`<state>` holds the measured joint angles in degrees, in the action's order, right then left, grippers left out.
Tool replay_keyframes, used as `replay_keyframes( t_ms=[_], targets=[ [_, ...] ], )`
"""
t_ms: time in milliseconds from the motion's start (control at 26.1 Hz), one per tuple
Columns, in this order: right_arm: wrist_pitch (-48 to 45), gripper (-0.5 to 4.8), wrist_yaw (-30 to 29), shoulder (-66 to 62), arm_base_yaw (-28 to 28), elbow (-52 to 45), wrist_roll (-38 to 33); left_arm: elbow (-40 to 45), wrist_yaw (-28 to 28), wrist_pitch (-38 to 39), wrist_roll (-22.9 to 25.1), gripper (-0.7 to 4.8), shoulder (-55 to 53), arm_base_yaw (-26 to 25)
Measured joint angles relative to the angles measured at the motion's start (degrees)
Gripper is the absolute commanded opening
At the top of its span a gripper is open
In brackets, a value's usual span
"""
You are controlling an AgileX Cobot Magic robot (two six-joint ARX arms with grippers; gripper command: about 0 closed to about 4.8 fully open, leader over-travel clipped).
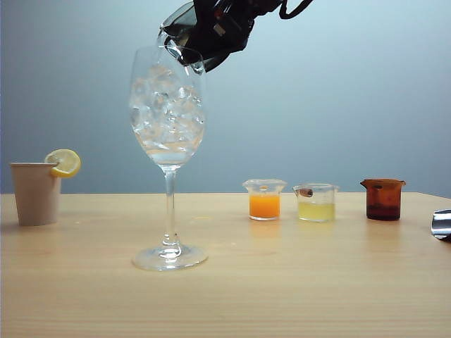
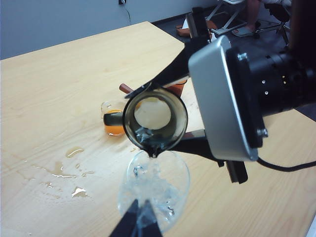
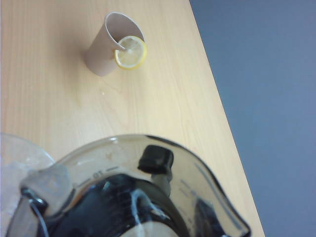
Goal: Pick up the first measuring cup from the left, pour the coconut rum inside into the goblet, and finally put the measuring cup back in its original place.
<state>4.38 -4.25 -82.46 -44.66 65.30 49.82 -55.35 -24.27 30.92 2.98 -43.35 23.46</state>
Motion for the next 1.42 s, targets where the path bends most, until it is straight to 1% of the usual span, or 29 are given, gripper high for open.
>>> replay_keyframes(
  t_ms=[153,422,575,1418],
  targets=[
    [0.0,1.02,0.4,0.0,0.0,0.0,0.2,0.0,0.0,0.2,0.0,-0.06,0.0,0.0],
    [0.0,1.01,0.6,0.0,0.0,0.0,2.7,0.0,0.0,0.2,0.0,-0.06,0.0,0.0],
    [0.0,0.89,0.6,0.0,0.0,0.0,4.1,0.0,0.0,0.2,0.0,-0.06,0.0,0.0],
    [-0.5,0.89,1.7,0.0,0.0,0.0,7.3,0.0,0.0,0.2,0.0,-0.06,0.0,0.0]
  ],
)
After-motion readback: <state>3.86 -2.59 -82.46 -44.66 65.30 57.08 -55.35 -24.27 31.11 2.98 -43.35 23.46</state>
